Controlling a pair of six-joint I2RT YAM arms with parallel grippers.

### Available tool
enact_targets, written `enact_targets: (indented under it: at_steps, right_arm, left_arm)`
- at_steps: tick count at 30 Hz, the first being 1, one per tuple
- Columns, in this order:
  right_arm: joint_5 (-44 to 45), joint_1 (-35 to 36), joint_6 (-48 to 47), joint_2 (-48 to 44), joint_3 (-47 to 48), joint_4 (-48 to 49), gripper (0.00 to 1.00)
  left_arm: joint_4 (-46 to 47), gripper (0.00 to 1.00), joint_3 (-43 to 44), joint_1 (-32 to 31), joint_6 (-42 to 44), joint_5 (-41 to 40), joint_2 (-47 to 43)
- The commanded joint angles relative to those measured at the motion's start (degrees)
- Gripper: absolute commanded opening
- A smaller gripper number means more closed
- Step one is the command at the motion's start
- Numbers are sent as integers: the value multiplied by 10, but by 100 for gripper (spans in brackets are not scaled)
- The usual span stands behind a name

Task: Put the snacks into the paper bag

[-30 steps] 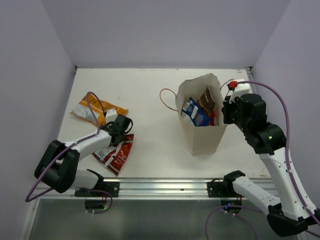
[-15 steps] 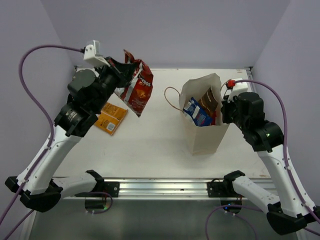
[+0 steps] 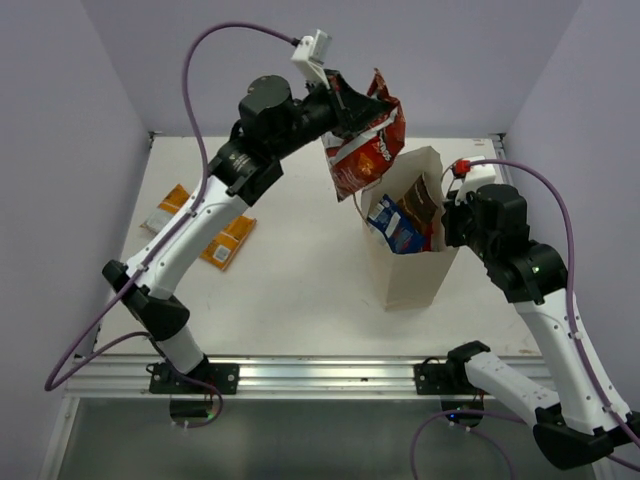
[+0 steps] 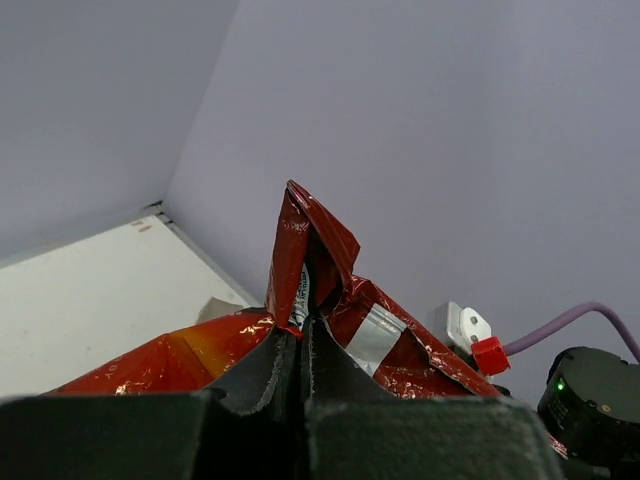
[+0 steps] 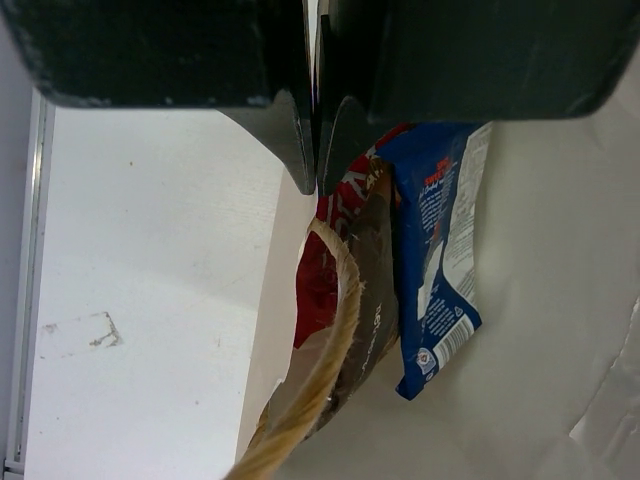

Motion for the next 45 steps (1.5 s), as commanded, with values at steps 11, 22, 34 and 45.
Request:
enact_targets:
  at_steps: [11,22,34,45]
  right_arm:
    - [-2,5,-4,0,5,15,2]
    - [1,5,-4,5,3,16,2]
    - [2,7,-5,5,1,16,2]
    - [3,8,-5,-2,-3,17,2]
  left_arm:
    - [54,0,243,-67,-25,80,127]
    - [130,0,240,-68,-66,132,150]
    - [164,0,240,-70,-80,146,162]
    - [155,0,99,-92,-55,169,152]
